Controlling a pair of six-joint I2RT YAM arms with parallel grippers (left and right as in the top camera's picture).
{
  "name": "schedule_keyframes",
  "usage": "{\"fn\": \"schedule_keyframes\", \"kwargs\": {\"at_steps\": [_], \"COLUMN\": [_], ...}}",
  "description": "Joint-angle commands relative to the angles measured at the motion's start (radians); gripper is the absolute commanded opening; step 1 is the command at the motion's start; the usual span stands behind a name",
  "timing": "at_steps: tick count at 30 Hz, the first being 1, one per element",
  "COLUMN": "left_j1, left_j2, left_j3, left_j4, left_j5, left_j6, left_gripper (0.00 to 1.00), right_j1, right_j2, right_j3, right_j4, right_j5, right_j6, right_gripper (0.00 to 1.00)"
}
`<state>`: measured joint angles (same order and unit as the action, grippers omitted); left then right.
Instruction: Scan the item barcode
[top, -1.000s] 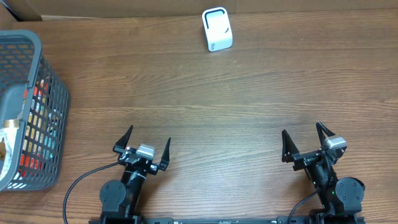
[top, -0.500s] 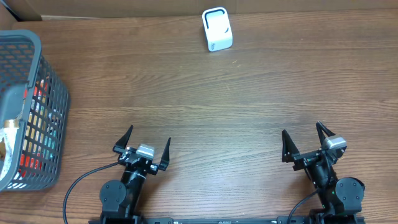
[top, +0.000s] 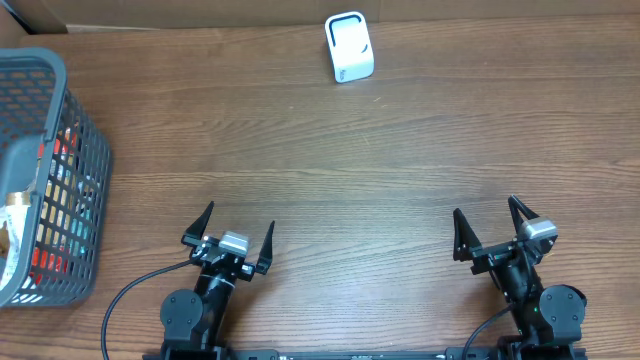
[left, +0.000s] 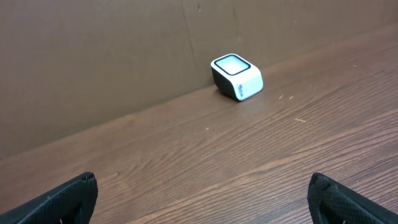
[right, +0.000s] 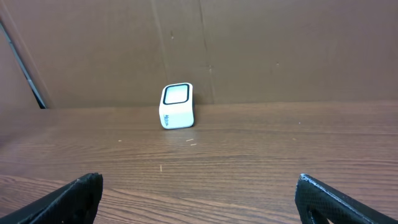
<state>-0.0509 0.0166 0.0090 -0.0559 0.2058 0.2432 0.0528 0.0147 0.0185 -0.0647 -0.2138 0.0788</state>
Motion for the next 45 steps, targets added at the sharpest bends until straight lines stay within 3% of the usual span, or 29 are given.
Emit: {"fn": "schedule_keyframes", "kwargs": {"at_steps": [1, 11, 16, 22, 27, 32, 33, 38, 40, 45], "left_j1": [-0.002, -0.002, -0.002, -0.002, -0.002, -0.002, -0.002, -0.002, -0.002, -0.002], "left_j2": [-0.012, -0.012, 0.021, 0.259, 0.598, 0.94, 1.046, 1.317, 1.379, 1.433], "left_j3": [-0.004, 0.022, 0.187, 0.505, 0.937, 1.454, 1.638, 2.105, 2.189, 2.192], "left_j4": [0.024, 0.076, -0.045, -0.201, -0.471, -0.85, -0.997, -1.312, -1.348, -1.37], "left_j5": [-0.008, 0.033, -0.027, -0.029, -0.022, -0.023, -0.018, 0.024, 0.047, 0.028], "left_j6": [0.04, -0.013, -0.011, -0.011, -0.011, -0.01, -0.011, -0.011, -0.042, -0.04], "left_gripper": [1.0, 1.0, 1.0, 1.0, 1.0, 1.0, 1.0, 1.0, 1.0, 1.0], "right_j1": [-0.003, -0.003, -0.003, -0.003, -0.003, -0.003, -0.003, -0.003, -0.003, -0.003], "right_j2": [-0.01, -0.01, -0.01, -0.01, -0.01, -0.01, -0.01, -0.01, -0.01, -0.01], "right_j3": [-0.011, -0.011, -0.01, -0.011, -0.01, -0.011, -0.01, -0.01, -0.01, -0.01], "right_j4": [0.003, 0.003, 0.003, 0.003, 0.003, 0.003, 0.003, 0.003, 0.003, 0.003], "right_j5": [0.0, 0.0, 0.0, 0.0, 0.0, 0.0, 0.0, 0.0, 0.0, 0.0], "right_j6": [0.003, 0.003, 0.003, 0.003, 0.003, 0.003, 0.003, 0.003, 0.003, 0.003], "right_gripper": [1.0, 1.0, 1.0, 1.0, 1.0, 1.0, 1.0, 1.0, 1.0, 1.0]}}
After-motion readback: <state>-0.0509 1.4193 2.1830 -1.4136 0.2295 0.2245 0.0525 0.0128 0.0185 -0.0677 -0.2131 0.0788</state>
